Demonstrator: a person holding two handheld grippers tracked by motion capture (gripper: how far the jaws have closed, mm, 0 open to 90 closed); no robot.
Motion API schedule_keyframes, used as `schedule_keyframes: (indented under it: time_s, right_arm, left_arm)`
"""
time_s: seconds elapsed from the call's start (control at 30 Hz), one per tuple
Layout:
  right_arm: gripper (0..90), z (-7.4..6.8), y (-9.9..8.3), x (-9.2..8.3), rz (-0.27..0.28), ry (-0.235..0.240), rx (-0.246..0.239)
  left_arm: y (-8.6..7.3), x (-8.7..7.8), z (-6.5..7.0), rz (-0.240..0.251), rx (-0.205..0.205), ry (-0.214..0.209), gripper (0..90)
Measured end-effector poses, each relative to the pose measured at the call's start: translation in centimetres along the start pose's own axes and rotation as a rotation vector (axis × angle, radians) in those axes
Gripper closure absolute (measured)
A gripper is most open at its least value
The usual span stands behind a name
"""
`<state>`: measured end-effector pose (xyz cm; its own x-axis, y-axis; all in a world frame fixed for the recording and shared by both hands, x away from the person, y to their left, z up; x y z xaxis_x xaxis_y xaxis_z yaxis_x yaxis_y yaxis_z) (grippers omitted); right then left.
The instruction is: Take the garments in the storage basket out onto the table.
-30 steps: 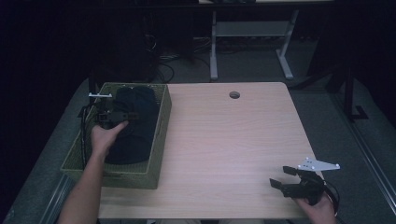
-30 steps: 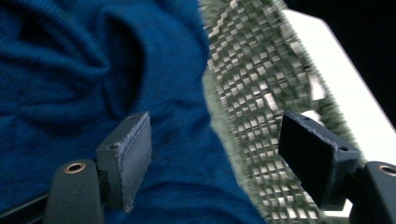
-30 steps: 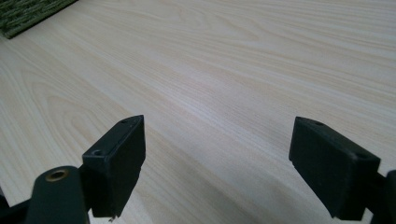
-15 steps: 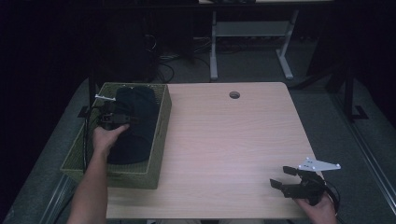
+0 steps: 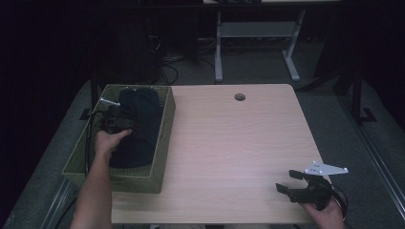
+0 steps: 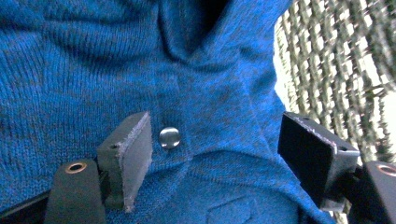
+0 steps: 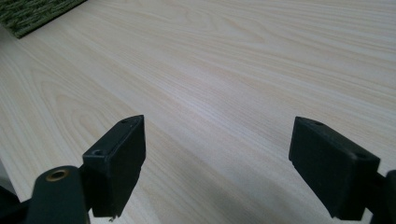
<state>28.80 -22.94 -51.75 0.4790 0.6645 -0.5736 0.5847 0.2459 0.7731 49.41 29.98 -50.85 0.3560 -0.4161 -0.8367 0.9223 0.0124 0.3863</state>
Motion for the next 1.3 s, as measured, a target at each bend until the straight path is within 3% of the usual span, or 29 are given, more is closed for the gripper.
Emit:
schedule_keyframes:
  time_s: [0.13, 0.3, 0.43, 0.67, 0.73, 0.8, 0.93, 1.13, 1.3]
  right_arm:
    - [19.1, -0.1, 0.0, 0.0, -0.004, 0.002, -0.007]
    - [19.1, -0.2, 0.1, 0.0, -0.003, 0.003, -0.007]
    - [19.2, -0.3, 0.1, -0.1, -0.001, 0.004, -0.013]
    - [19.2, -0.4, 0.2, -0.2, 0.003, 0.004, -0.020]
    - [19.2, -0.5, 0.2, -0.3, 0.002, 0.006, -0.026]
    - [19.2, -0.5, 0.2, -0.3, 0.002, 0.006, -0.025]
    - [19.3, -0.6, 0.2, -0.3, 0.002, 0.007, -0.027]
    - [19.3, -0.6, 0.3, -0.2, 0.005, 0.009, -0.028]
    - [19.3, -0.6, 0.4, -0.1, 0.003, 0.010, -0.028]
  left_arm:
    - [-0.2, 0.4, -0.2, -0.013, -0.011, 0.017, 27.5]
    - [-0.5, 0.8, -0.5, -0.034, 0.030, 0.073, 31.9]
    - [-0.5, 0.8, -0.8, -0.033, 0.032, 0.119, 41.6]
    - [-0.6, 0.9, -1.1, -0.045, 0.105, 0.218, 55.8]
    - [-0.6, 0.9, -1.2, -0.048, 0.112, 0.240, 62.5]
    - [-0.6, 0.9, -1.3, -0.054, 0.112, 0.255, 63.7]
    - [-0.6, 0.9, -1.2, -0.066, 0.126, 0.263, 71.0]
    - [-0.6, 0.8, -1.2, -0.073, 0.092, 0.264, 75.2]
    - [-0.6, 0.2, -0.9, -0.086, 0.089, 0.264, 76.0]
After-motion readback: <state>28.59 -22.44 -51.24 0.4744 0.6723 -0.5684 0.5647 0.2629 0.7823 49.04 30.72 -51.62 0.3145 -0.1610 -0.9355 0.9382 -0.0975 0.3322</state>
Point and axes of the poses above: each handheld gripper's, and its own axes: x roughly forward along the jaws, y roughly out of its top, z roughly to its right, the point moved 10 cm from there along x, roughly forward along the jaws, and after that the axes turned 5 degrees about y, right-handed, at the moved point
